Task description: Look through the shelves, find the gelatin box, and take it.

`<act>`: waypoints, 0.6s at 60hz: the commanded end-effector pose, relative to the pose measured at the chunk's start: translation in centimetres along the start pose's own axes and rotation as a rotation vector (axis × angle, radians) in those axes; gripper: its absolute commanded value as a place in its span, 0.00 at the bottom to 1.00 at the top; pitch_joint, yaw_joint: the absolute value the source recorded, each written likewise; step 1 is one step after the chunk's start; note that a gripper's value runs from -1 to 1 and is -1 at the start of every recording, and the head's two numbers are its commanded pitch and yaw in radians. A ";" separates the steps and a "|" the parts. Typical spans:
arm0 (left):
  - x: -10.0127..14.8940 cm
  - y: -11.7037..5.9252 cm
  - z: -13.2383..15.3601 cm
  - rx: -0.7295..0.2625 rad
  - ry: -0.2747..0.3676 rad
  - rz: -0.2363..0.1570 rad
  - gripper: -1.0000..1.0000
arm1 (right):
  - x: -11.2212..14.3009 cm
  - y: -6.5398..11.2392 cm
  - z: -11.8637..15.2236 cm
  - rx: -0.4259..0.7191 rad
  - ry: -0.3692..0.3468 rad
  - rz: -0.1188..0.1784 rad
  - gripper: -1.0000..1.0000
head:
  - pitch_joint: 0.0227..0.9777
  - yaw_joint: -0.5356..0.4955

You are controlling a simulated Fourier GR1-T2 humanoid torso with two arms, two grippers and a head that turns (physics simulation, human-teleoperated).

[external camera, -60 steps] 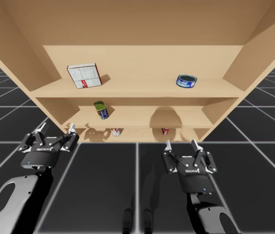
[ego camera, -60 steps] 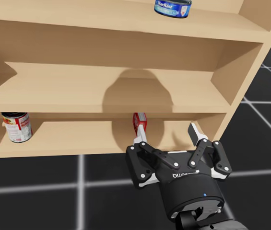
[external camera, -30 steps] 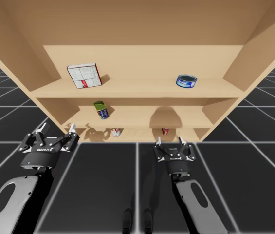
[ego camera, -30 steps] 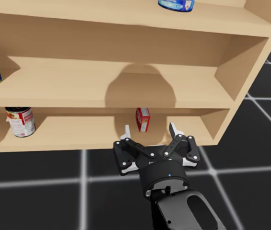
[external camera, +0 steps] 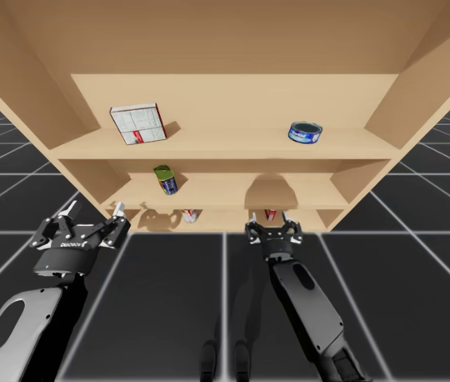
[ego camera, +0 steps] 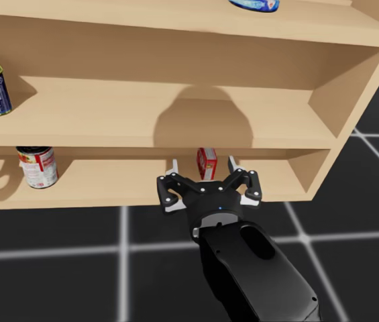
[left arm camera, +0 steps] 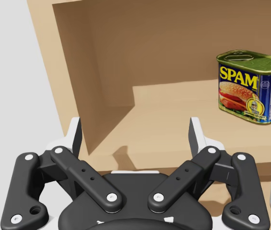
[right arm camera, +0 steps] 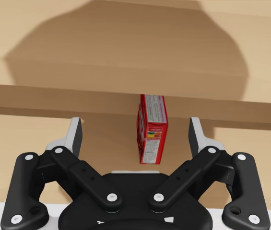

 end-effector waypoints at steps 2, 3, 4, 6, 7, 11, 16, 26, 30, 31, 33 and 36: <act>0.1 0.0 0.0 0.002 -0.001 0.000 0.00 | -0.5 0.2 -2.0 -0.010 0.032 -0.008 0.00 | 0.74 0.34; 0.1 0.0 0.0 0.002 -0.001 0.001 0.00 | -0.5 0.2 -2.2 -0.010 0.037 -0.011 0.00 | 0.74 0.34; 0.1 0.0 0.0 0.002 -0.001 0.001 0.00 | -0.6 0.2 -2.3 -0.010 0.038 -0.011 0.00 | 0.74 0.34; 0.1 0.0 0.0 0.003 -0.002 0.001 0.00 | -0.8 0.2 -2.6 -0.014 0.043 -0.010 0.00 | 0.74 0.34; 0.1 0.0 0.0 0.003 -0.002 0.001 0.00 | -0.8 0.2 -2.7 -0.015 0.046 -0.010 0.00 | 0.74 0.34; 0.1 0.0 0.0 0.001 -0.001 0.000 0.00 | -1.1 0.2 -3.2 -0.013 0.054 -0.012 0.00 | 0.75 0.34; 0.1 0.0 0.0 0.002 -0.001 0.000 0.00 | -1.3 0.2 -3.7 -0.013 0.058 -0.013 0.00 | 0.75 0.34; 0.1 0.0 0.0 0.003 -0.001 0.000 0.00 | -1.6 0.0 -3.9 0.016 0.085 -0.033 0.00 | 0.74 0.33; 0.1 0.0 0.0 0.002 -0.001 0.001 0.00 | -1.7 -0.1 -3.8 0.000 0.062 -0.026 0.84 | 0.74 0.33; 0.1 0.1 0.0 0.002 0.000 0.001 0.00 | -1.7 -0.1 -3.8 0.002 0.067 -0.028 0.88 | 0.74 0.33; 0.1 0.1 0.0 0.002 0.000 0.000 0.00 | -1.7 -0.2 -3.8 0.003 0.072 -0.034 0.96 | 0.74 0.33; 0.1 0.1 0.0 0.003 0.000 0.000 0.00 | -1.8 -0.3 -3.8 -0.001 0.079 -0.036 0.97 | 0.74 0.33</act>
